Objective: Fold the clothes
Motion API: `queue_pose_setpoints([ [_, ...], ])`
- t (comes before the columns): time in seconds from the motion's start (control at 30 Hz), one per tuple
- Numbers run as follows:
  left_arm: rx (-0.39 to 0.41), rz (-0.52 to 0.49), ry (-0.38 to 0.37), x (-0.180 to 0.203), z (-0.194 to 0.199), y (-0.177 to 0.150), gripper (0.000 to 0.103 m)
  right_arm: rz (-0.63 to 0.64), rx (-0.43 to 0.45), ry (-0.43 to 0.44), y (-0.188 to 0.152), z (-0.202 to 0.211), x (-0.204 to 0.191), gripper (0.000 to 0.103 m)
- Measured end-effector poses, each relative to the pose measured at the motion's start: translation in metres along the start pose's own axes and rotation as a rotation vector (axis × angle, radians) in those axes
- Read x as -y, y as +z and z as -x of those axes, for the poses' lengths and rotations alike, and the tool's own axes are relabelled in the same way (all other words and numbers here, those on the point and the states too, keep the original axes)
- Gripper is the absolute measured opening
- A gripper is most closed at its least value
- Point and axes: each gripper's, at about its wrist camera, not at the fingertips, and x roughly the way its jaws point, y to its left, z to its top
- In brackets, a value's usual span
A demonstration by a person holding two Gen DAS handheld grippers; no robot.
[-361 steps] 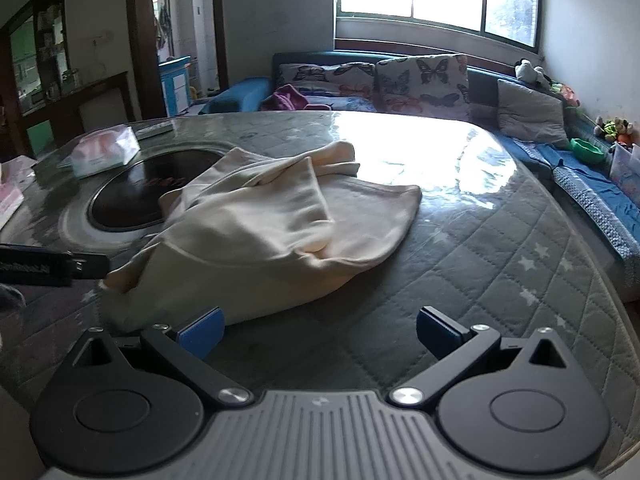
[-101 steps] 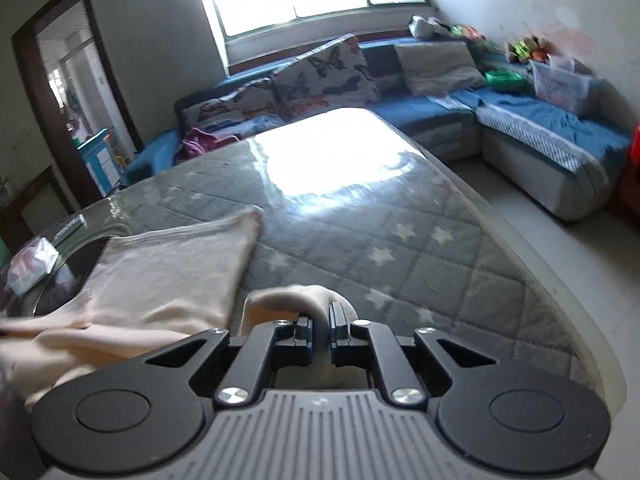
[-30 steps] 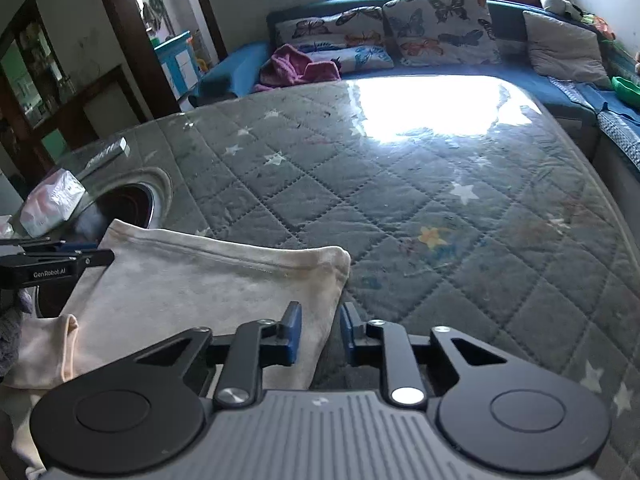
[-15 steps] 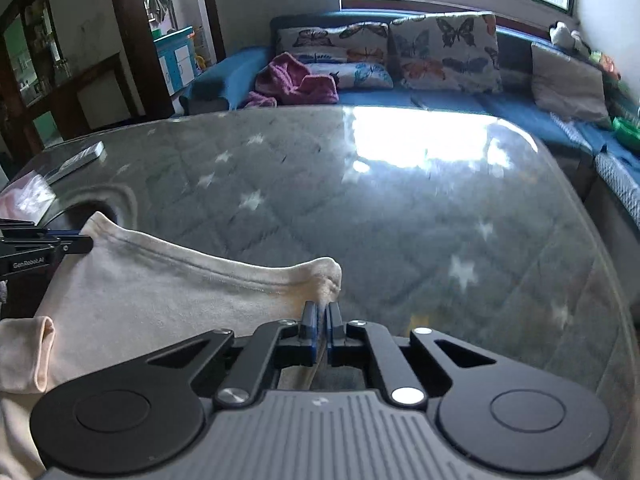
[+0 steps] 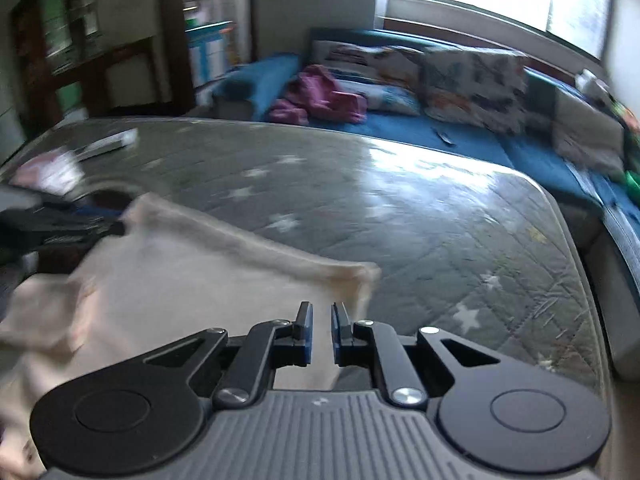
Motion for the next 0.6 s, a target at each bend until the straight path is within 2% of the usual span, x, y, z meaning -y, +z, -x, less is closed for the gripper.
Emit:
queue_pose_setpoints([
  [0.23,0.004,-0.068,-0.097,0.034,0.023,-0.021,0.018,0.153,-0.037,0.151,-0.042,0.053,-0.066,0.009],
  [0.43,-0.016,-0.096,-0.132,0.052,0.025,-0.037,0.018,0.202,-0.094,0.261,-0.070,0.070,-0.109,0.012],
  [0.5,-0.015,-0.088,-0.132,0.054,0.025,-0.039,0.021,0.217,-0.108,0.277,-0.078,0.069,-0.121,0.022],
  [0.6,-0.013,-0.084,-0.136,0.055,0.026,-0.039,0.023,0.251,-0.128,0.275,-0.090,0.063,-0.135,0.028],
])
